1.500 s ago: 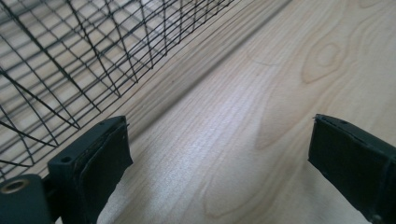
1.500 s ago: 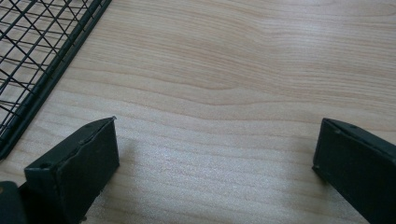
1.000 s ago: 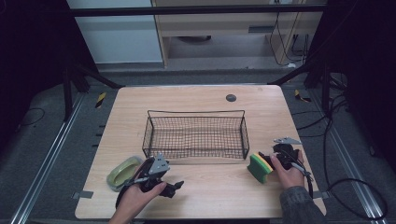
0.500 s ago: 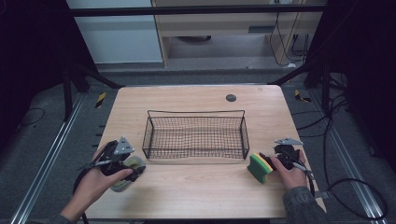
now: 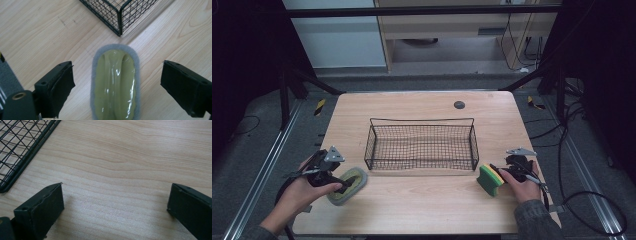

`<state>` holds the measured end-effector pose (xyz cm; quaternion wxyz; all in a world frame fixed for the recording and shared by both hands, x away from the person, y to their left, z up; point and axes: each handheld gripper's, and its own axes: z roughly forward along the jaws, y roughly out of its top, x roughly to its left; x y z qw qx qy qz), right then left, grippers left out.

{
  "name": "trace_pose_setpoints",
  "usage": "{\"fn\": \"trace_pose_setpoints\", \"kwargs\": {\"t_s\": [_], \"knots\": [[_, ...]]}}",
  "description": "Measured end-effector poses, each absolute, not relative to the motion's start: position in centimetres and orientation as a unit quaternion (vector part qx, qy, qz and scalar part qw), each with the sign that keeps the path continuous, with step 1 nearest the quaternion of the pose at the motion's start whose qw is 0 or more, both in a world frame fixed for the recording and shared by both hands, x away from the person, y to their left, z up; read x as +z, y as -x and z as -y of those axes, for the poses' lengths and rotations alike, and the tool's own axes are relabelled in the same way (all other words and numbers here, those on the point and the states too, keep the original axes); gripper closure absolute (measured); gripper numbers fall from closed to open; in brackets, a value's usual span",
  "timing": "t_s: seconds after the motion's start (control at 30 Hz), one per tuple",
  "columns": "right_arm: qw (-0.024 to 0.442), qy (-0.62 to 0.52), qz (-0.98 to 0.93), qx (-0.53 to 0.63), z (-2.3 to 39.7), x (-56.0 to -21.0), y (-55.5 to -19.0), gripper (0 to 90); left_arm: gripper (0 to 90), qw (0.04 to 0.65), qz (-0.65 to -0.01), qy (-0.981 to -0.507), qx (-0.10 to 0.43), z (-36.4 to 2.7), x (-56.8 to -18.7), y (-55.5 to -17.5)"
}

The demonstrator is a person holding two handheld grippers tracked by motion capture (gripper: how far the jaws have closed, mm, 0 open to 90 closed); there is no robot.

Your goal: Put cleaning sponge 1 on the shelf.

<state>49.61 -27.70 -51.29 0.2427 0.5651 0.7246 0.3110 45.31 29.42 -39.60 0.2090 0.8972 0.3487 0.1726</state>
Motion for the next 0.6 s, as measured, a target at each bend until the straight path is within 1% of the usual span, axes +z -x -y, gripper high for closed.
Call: {"fn": "trace_pose_setpoints", "kwargs": {"t_s": [0.07,0.1,0.13,0.3,0.4,0.43,0.6], "knots": [[0.243,-0.564,-0.725,0.311,27.73,-51.28,-49.6,1.0,14.2,0.202,-0.348,-0.898,0.175,-29.56,-39.23,-45.41],[0.243,-0.563,-0.726,0.311,27.76,-51.28,-49.58,1.2,14.2,0.202,-0.346,-0.9,0.173,-29.63,-39.05,-45.46],[0.243,-0.563,-0.726,0.311,27.78,-51.28,-49.56,1.2,17.0,0.201,-0.345,-0.9,0.173,-29.63,-38.95,-45.46],[0.243,-0.562,-0.726,0.311,27.78,-51.28,-49.56,1.2,23.7,0.196,-0.343,-0.903,0.168,-29.6,-38.77,-45.72],[0.243,-0.562,-0.726,0.311,27.78,-51.28,-49.56,1.3,25.5,0.195,-0.348,-0.902,0.163,-29.58,-39.06,-45.91],[0.244,-0.562,-0.726,0.311,27.78,-51.28,-49.52,1.4,27.3,0.203,-0.354,-0.898,0.163,-29.69,-39.25,-45.93],[0.245,-0.563,-0.726,0.311,27.78,-51.3,-49.48,1.4,30.3,0.205,-0.358,-0.897,0.159,-29.98,-38.9,-45.81]]}}
